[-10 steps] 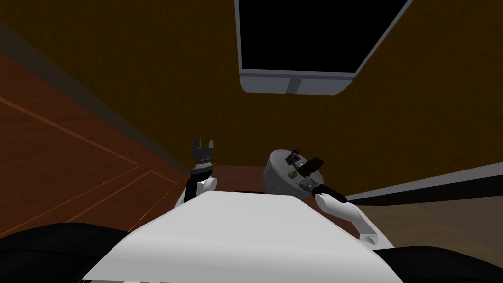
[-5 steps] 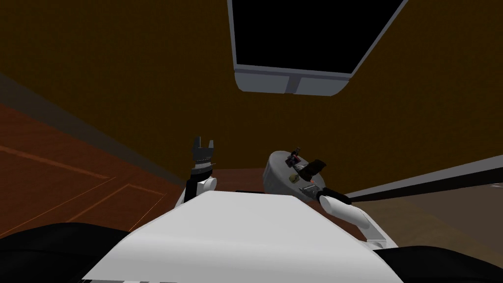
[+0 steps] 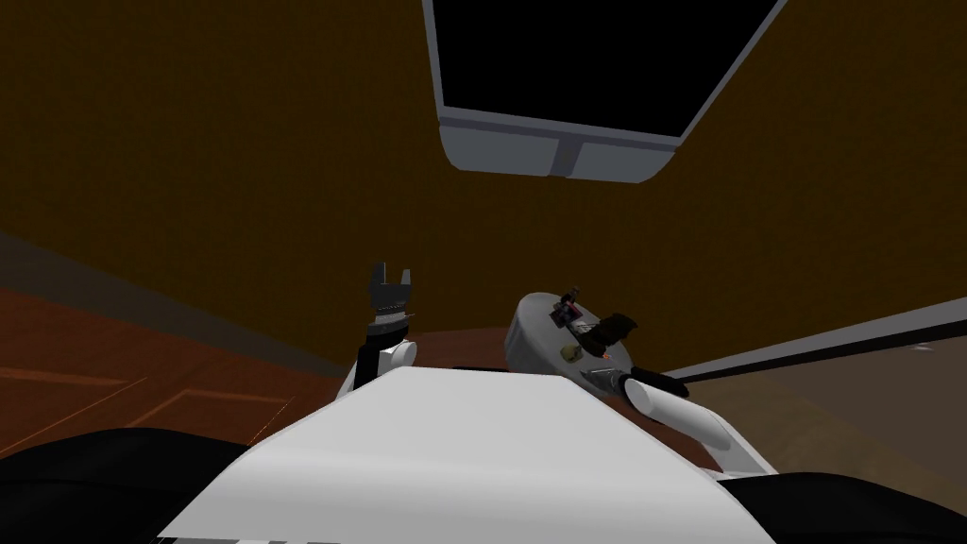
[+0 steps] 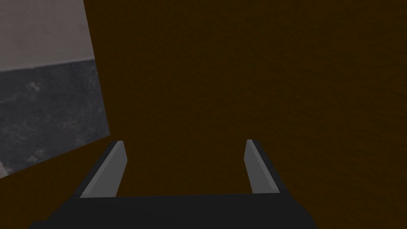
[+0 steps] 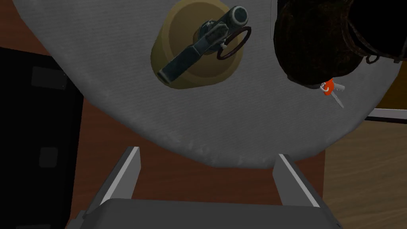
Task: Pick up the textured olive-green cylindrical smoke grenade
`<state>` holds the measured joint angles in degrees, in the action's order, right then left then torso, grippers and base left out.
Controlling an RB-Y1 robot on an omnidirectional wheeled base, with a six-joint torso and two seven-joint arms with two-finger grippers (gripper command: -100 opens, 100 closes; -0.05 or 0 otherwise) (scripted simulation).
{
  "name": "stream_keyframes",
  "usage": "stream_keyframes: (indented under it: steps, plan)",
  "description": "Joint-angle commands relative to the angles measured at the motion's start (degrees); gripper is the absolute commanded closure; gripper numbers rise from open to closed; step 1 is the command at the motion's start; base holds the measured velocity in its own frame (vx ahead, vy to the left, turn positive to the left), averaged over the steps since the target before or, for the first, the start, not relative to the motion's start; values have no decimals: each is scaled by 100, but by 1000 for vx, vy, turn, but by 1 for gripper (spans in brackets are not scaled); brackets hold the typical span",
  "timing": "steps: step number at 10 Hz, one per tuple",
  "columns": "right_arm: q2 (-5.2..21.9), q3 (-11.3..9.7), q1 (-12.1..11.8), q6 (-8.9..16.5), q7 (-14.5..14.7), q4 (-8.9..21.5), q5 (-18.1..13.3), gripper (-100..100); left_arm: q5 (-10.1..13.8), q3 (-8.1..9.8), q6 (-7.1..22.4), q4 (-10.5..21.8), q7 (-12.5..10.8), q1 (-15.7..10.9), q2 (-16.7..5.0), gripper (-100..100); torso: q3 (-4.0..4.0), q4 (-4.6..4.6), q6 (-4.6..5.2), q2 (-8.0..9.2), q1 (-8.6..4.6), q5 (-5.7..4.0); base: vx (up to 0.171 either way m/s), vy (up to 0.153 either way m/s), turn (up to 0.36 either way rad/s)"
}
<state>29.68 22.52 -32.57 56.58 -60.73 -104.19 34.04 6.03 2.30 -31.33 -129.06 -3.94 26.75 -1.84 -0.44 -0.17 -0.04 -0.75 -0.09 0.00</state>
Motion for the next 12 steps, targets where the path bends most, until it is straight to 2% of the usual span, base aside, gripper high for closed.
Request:
stream_keyframes:
  steps: [1, 3, 7, 8, 9, 10, 11, 12]
  plan:
    - [56, 131, -35, 286, -275, 174, 247, -100, 0, 0, 0, 0, 0, 0, 0, 0, 0, 0, 0, 0, 0, 0, 245, 12, -140]
    - [111, 268, -60, 599, -558, 369, 508, -100, 0, 0, 0, 0, 0, 1, 0, 0, -13, -6, -1, -21, 13, 2, 222, 66, -145]
    - [208, 502, -75, 1063, -1040, 692, 973, -100, 0, 0, 0, 0, 0, -1, 0, 0, 5, 1, -2, 12, 11, 3, 162, 54, -93]
    - [227, 543, -58, 1132, -1124, 739, 1062, -100, 0, 0, 0, 0, 0, -1, 0, 0, 1, 0, -3, 3, 2, 1, 190, 36, -68]
    - [227, 513, -47, 1081, -1052, 717, 999, -100, 0, 0, 0, 0, 0, -1, 0, 0, -3, -2, -4, -3, 0, 0, 81, 19, -9]
    - [227, 517, -44, 1098, -1075, 725, 1009, 0, 0, 0, 0, 0, 0, -2, 0, 0, 12, 3, -4, 26, -7, -1, 15, 4, 3]
    - [153, 480, 27, 966, -972, 887, 951, -100, 0, 0, 0, 0, 0, -3, 0, 0, 27, 9, -3, 50, -13, -2, 13, -3, -12]
    - [98, 454, 80, 869, -896, 1010, 909, -100, 0, 0, 0, 0, 0, -3, 0, 0, 32, 12, -3, 59, -16, -4, 14, -7, -17]
